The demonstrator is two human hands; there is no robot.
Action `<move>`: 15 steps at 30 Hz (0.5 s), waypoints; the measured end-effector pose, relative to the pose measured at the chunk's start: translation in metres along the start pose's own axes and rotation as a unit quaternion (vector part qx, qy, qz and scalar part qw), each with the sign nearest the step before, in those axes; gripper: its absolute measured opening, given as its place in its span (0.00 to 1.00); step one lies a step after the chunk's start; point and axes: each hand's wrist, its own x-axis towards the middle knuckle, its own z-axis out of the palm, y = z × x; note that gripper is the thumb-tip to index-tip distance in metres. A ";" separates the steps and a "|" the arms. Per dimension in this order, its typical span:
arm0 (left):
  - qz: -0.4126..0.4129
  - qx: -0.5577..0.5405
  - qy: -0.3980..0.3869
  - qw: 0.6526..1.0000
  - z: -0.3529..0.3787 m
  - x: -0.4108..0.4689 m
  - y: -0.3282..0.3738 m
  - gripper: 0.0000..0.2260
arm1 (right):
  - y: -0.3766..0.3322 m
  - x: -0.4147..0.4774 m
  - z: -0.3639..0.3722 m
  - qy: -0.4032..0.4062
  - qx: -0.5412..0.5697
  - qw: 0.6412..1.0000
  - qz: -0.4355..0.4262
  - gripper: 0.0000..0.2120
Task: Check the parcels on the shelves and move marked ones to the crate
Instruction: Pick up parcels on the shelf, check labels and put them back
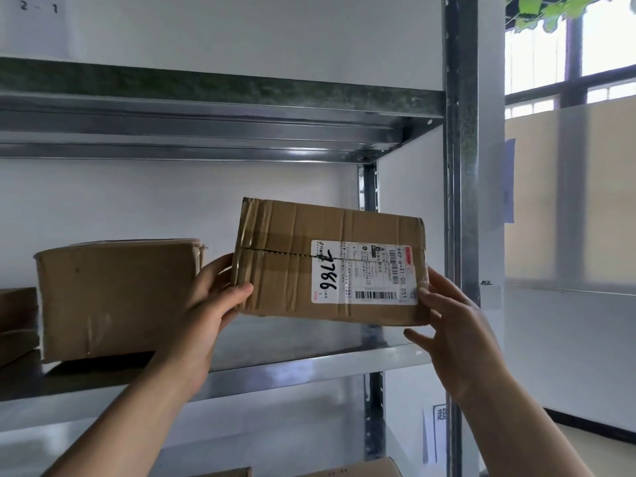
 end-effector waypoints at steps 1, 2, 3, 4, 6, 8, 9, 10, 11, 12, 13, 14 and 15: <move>-0.001 0.002 0.004 1.000 0.003 0.002 -0.004 0.18 | 0.003 0.002 -0.001 0.008 -0.003 1.000 0.001 0.21; -0.005 0.006 0.009 1.000 0.005 0.003 -0.009 0.19 | 0.007 0.005 -0.002 0.016 -0.004 1.000 0.000 0.22; -0.009 0.015 0.015 1.000 0.007 0.004 -0.013 0.20 | 0.010 0.007 -0.002 0.024 -0.003 1.000 0.000 0.23; -0.013 0.028 0.022 0.999 0.008 0.006 -0.019 0.20 | 0.014 0.010 -0.002 0.031 -0.001 1.000 0.001 0.23; -0.020 0.059 0.032 0.998 0.010 0.009 -0.032 0.21 | 0.021 0.017 -0.001 0.050 0.005 0.999 0.005 0.23; -0.016 0.091 0.041 0.995 0.012 0.013 -0.045 0.22 | 0.029 0.027 0.000 0.071 0.007 0.997 0.007 0.24; -0.014 0.108 0.046 0.993 0.014 0.015 -0.051 0.22 | 0.033 0.031 0.001 0.079 0.004 0.997 0.007 0.24; -0.014 0.123 0.054 0.991 0.016 0.016 -0.055 0.22 | 0.036 0.035 0.001 0.084 -0.003 0.996 0.007 0.24; -0.016 0.133 0.062 0.989 0.018 0.018 -0.059 0.22 | 0.039 0.039 0.002 0.088 -0.012 0.996 0.007 0.23; -0.018 0.141 0.069 0.987 0.020 0.021 -0.063 0.23 | 0.042 0.043 0.001 0.089 -0.025 0.996 0.004 0.22; -0.021 0.149 0.073 0.986 0.022 0.024 -0.066 0.23 | 0.045 0.047 0.000 0.090 -0.039 0.995 0.001 0.21; -0.024 0.156 0.077 0.984 0.022 0.027 -0.072 0.22 | 0.049 0.052 0.000 0.088 -0.054 0.995 0.001 0.21; -0.028 0.166 0.075 0.983 0.023 0.029 -0.074 0.22 | 0.051 0.054 0.000 0.085 -0.073 0.994 0.000 0.22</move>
